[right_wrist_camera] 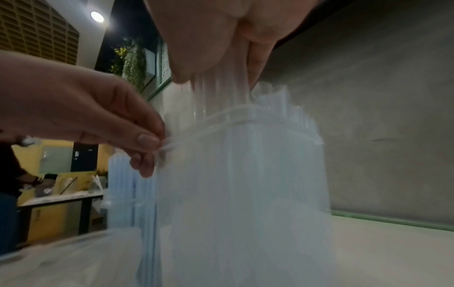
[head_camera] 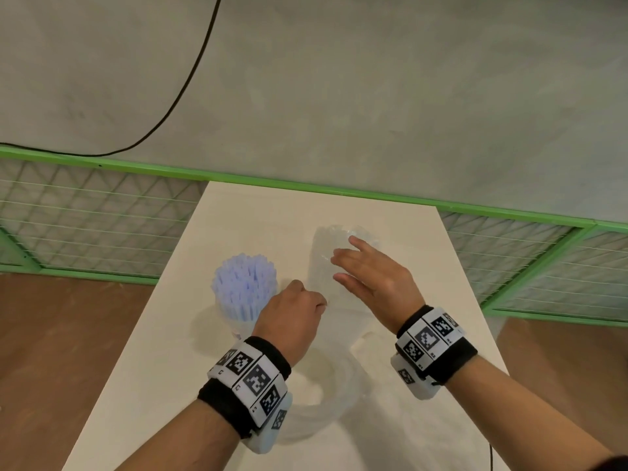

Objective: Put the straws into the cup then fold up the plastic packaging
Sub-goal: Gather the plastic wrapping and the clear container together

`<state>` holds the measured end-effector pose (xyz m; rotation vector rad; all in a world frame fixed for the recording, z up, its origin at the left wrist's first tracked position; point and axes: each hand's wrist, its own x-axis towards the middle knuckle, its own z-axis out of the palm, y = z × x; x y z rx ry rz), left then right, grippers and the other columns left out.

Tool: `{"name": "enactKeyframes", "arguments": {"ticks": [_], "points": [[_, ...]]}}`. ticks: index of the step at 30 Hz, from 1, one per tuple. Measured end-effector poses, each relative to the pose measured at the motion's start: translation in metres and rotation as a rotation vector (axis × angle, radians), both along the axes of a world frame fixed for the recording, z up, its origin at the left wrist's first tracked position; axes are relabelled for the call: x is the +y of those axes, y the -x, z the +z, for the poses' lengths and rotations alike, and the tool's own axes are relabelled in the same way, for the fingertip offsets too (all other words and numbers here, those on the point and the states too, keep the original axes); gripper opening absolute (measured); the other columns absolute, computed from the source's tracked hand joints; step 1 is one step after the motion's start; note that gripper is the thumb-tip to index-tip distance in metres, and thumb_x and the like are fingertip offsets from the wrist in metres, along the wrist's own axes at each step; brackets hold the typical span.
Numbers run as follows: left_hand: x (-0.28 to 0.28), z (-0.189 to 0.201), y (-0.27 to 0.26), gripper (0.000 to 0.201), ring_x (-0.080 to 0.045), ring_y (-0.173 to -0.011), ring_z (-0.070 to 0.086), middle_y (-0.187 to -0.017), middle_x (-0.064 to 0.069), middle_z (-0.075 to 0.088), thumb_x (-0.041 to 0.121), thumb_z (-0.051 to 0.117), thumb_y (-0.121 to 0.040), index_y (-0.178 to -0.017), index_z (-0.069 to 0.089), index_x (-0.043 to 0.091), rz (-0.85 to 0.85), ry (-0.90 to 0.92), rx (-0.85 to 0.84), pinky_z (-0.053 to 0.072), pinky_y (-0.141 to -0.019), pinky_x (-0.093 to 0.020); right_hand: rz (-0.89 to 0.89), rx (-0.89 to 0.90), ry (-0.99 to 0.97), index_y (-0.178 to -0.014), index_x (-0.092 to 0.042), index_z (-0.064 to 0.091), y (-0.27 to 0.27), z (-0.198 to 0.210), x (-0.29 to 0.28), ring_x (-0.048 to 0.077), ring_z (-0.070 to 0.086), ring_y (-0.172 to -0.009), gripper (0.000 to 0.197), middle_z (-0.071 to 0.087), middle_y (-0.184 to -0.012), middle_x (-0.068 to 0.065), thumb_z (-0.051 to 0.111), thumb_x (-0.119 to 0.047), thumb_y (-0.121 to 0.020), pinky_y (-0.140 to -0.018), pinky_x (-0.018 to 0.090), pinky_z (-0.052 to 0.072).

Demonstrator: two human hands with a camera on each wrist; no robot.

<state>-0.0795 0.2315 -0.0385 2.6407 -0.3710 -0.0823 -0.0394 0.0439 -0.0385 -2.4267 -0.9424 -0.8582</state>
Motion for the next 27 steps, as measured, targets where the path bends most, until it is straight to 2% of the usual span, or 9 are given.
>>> {"name": "enactKeyframes", "arguments": {"ticks": [4,7,8,10,13,15,17,22,27], "points": [[0.004,0.003,0.005,0.027,-0.019,-0.096,0.059,-0.112,0.001,0.055,0.031,0.043,-0.101,-0.122,0.060,0.028,0.025,0.058,-0.016,0.042,-0.080,-0.024,-0.028,0.030,0.124,-0.127,-0.012,0.064,0.007,-0.001,-0.004,0.026,0.046,-0.136,0.039,0.062,-0.133,0.002,0.042,-0.034,-0.104,-0.103,0.040,0.047],[0.005,0.005,0.010,0.025,-0.017,-0.090,0.058,-0.123,0.003,0.049,0.027,0.049,-0.098,-0.123,0.049,0.024,0.068,0.142,-0.093,0.042,-0.079,-0.025,-0.034,0.104,0.200,-0.135,-0.013,0.058,0.009,0.001,-0.008,0.025,0.040,-0.140,0.044,0.056,-0.140,0.001,0.040,-0.038,-0.104,-0.106,0.042,0.043],[0.004,0.005,0.010,0.029,-0.017,-0.094,0.058,-0.128,0.002,0.045,0.026,0.051,-0.097,-0.125,0.045,0.022,0.073,0.176,-0.117,0.044,-0.081,-0.026,-0.027,0.131,0.238,-0.138,-0.014,0.055,0.010,0.004,-0.009,0.025,0.037,-0.142,0.046,0.053,-0.144,0.000,0.039,-0.040,-0.103,-0.108,0.042,0.041],[0.002,0.003,0.010,0.044,-0.019,-0.117,0.051,-0.143,0.000,0.034,0.026,0.054,-0.095,-0.135,0.038,0.019,0.047,0.235,-0.156,0.045,-0.094,-0.031,-0.010,0.191,0.274,-0.144,-0.016,0.047,0.012,0.013,-0.011,0.022,0.027,-0.147,0.051,0.044,-0.151,-0.001,0.037,-0.043,-0.103,-0.112,0.045,0.034],[-0.003,0.003,0.010,0.063,-0.019,-0.146,0.022,-0.159,-0.001,0.014,0.026,0.054,-0.094,-0.149,0.025,0.019,-0.049,0.251,-0.240,0.028,-0.117,-0.039,-0.086,0.257,0.088,-0.149,-0.012,0.037,0.028,0.025,-0.016,0.018,0.019,-0.149,0.057,0.032,-0.158,0.000,0.038,-0.042,-0.101,-0.115,0.047,0.028],[-0.010,0.006,0.011,0.072,-0.016,-0.151,0.003,-0.163,0.001,0.002,0.027,0.052,-0.094,-0.154,0.014,0.019,-0.134,0.175,-0.307,0.011,-0.123,-0.038,-0.185,0.260,-0.038,-0.149,-0.010,0.037,0.049,0.023,-0.017,0.018,0.020,-0.149,0.057,0.032,-0.158,0.001,0.040,-0.039,-0.100,-0.115,0.046,0.029],[-0.019,0.008,0.011,0.075,-0.013,-0.151,-0.007,-0.164,0.002,-0.005,0.028,0.048,-0.095,-0.155,0.004,0.018,-0.206,0.084,-0.344,0.000,-0.123,-0.036,-0.259,0.256,-0.051,-0.149,-0.009,0.037,0.068,0.010,-0.014,0.018,0.021,-0.149,0.056,0.033,-0.157,0.002,0.043,-0.035,-0.099,-0.114,0.046,0.032],[-0.025,-0.006,0.011,0.073,-0.018,-0.151,0.006,-0.164,-0.005,0.007,0.027,0.044,-0.093,-0.154,0.008,0.010,-0.262,-0.106,-0.312,0.015,-0.122,-0.042,-0.319,0.250,0.069,-0.149,-0.005,0.035,0.081,-0.017,-0.009,0.023,0.020,-0.149,0.062,0.029,-0.159,0.006,0.056,-0.022,-0.093,-0.110,0.048,0.037],[-0.022,-0.017,0.012,0.072,-0.021,-0.151,0.010,-0.162,-0.009,0.013,0.023,0.042,-0.090,-0.154,0.014,0.006,-0.261,-0.188,-0.325,0.011,-0.119,-0.040,-0.331,0.192,0.120,-0.146,-0.002,0.040,0.080,-0.022,-0.010,0.023,0.028,-0.146,0.066,0.037,-0.155,0.009,0.063,-0.010,-0.085,-0.111,0.041,0.037]]}}
